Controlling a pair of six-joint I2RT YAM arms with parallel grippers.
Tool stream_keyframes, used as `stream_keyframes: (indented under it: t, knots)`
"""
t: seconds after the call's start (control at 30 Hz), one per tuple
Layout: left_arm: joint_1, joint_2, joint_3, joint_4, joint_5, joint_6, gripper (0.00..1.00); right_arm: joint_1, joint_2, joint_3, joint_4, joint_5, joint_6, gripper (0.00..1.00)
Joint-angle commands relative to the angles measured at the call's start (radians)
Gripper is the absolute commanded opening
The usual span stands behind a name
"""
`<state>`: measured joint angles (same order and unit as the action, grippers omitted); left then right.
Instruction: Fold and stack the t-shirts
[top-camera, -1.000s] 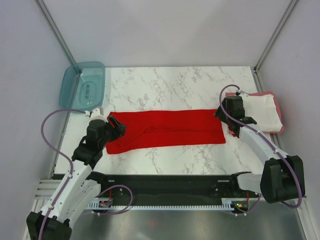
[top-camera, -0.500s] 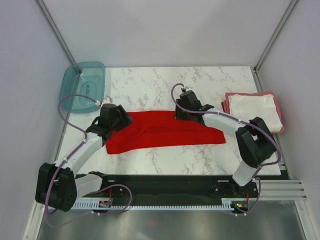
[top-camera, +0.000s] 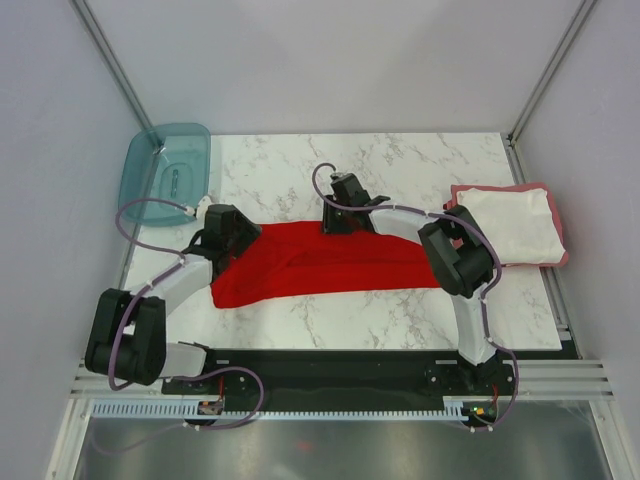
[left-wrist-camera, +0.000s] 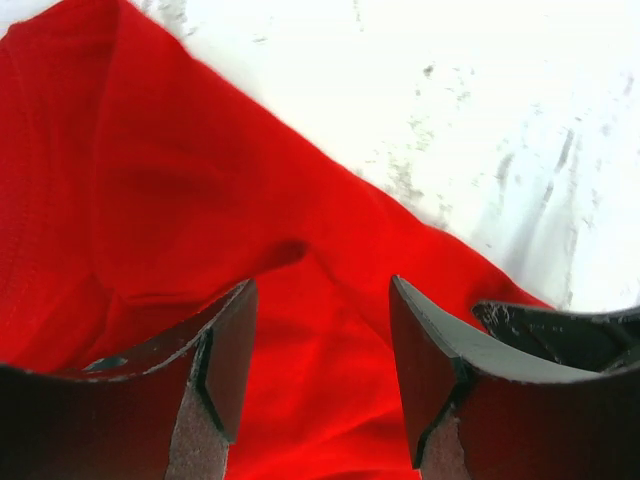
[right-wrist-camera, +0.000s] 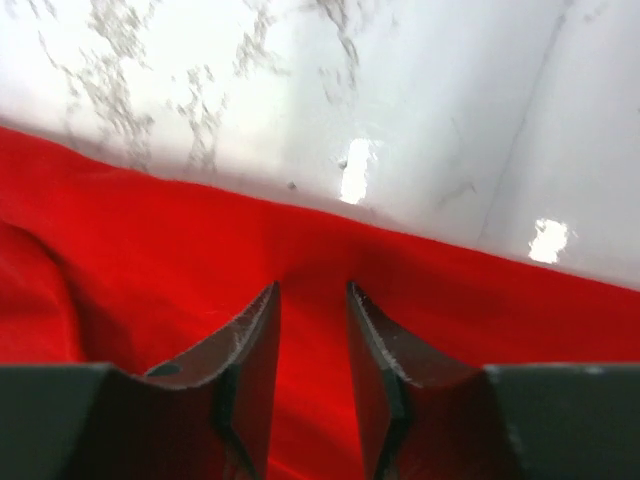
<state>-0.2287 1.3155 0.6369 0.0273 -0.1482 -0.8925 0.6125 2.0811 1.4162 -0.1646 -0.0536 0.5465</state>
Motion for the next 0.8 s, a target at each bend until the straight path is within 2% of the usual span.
stream_keyframes:
  t: [0.0, 0.17, 0.3, 0.37, 0.53, 0.77]
  knots:
    - [0.019, 0.073, 0.033, 0.083, -0.024, -0.089, 0.62, 0.0, 0.039, 0.053, 0.022, -0.029, 0.012, 0.39]
    - [0.068, 0.114, 0.012, 0.146, -0.033, -0.077, 0.61, -0.043, 0.066, 0.049, 0.017, 0.035, 0.05, 0.36]
    - [0.078, 0.105, 0.012, 0.146, -0.077, -0.042, 0.6, -0.14, 0.08, 0.033, 0.031, 0.006, 0.079, 0.34]
    - [0.081, 0.111, 0.02, 0.148, -0.1, -0.025, 0.6, -0.148, 0.071, 0.029, 0.039, 0.004, 0.073, 0.34]
    - [0.106, 0.166, 0.05, 0.123, -0.07, -0.005, 0.58, -0.149, 0.037, 0.023, 0.045, -0.005, 0.052, 0.42]
    - [0.104, 0.096, 0.049, 0.117, -0.056, 0.023, 0.56, -0.132, -0.102, -0.025, 0.131, -0.084, -0.023, 0.52]
